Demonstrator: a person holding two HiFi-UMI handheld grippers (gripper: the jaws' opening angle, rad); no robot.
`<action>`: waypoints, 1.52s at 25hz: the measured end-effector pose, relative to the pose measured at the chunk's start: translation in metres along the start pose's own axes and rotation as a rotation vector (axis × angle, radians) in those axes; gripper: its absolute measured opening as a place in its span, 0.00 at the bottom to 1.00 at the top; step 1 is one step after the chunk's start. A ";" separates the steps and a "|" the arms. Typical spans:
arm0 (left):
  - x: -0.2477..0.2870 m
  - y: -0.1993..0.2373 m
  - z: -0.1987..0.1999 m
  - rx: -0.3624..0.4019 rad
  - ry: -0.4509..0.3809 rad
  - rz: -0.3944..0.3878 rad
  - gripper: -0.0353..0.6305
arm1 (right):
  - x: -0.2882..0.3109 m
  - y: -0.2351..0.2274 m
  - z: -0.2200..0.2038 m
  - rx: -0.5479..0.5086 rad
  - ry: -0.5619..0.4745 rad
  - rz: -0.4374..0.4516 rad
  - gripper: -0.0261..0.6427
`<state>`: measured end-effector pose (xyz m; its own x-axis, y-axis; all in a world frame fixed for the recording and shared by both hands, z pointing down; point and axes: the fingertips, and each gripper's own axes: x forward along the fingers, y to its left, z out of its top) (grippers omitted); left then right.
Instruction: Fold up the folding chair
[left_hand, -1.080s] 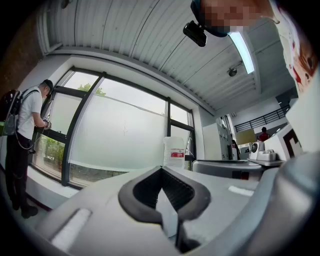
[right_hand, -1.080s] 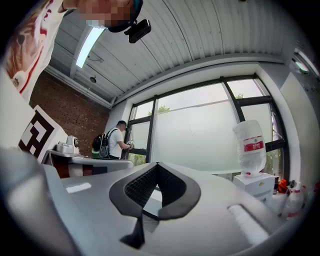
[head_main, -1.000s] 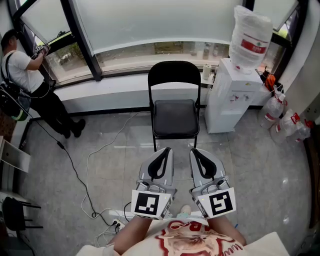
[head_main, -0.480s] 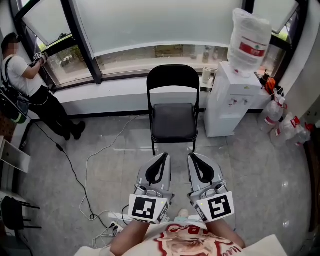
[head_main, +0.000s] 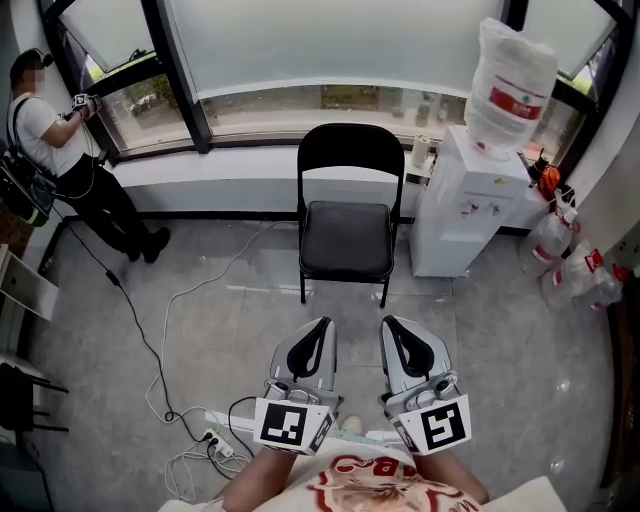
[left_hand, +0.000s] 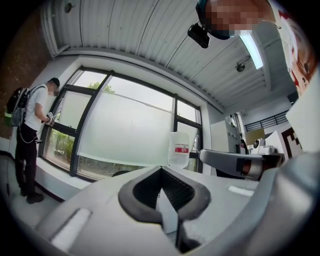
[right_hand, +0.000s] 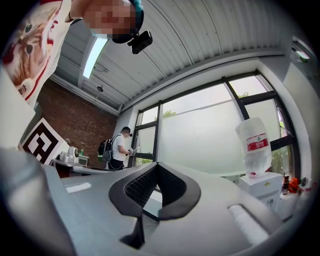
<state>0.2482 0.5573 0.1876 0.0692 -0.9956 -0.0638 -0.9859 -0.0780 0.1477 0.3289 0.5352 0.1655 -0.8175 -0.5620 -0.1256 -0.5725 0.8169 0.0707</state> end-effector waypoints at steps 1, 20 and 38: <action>-0.002 0.000 -0.003 0.002 0.011 0.013 0.05 | -0.002 -0.002 -0.004 0.005 0.006 0.005 0.07; 0.099 0.086 -0.018 -0.073 0.043 0.035 0.05 | 0.117 -0.042 -0.039 -0.003 0.028 0.039 0.07; 0.329 0.276 -0.031 -0.041 0.178 -0.085 0.05 | 0.379 -0.149 -0.083 0.013 0.064 -0.141 0.07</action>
<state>0.0036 0.2062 0.2384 0.1818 -0.9785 0.0970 -0.9685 -0.1611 0.1900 0.0988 0.1895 0.1899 -0.7319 -0.6778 -0.0702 -0.6810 0.7309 0.0437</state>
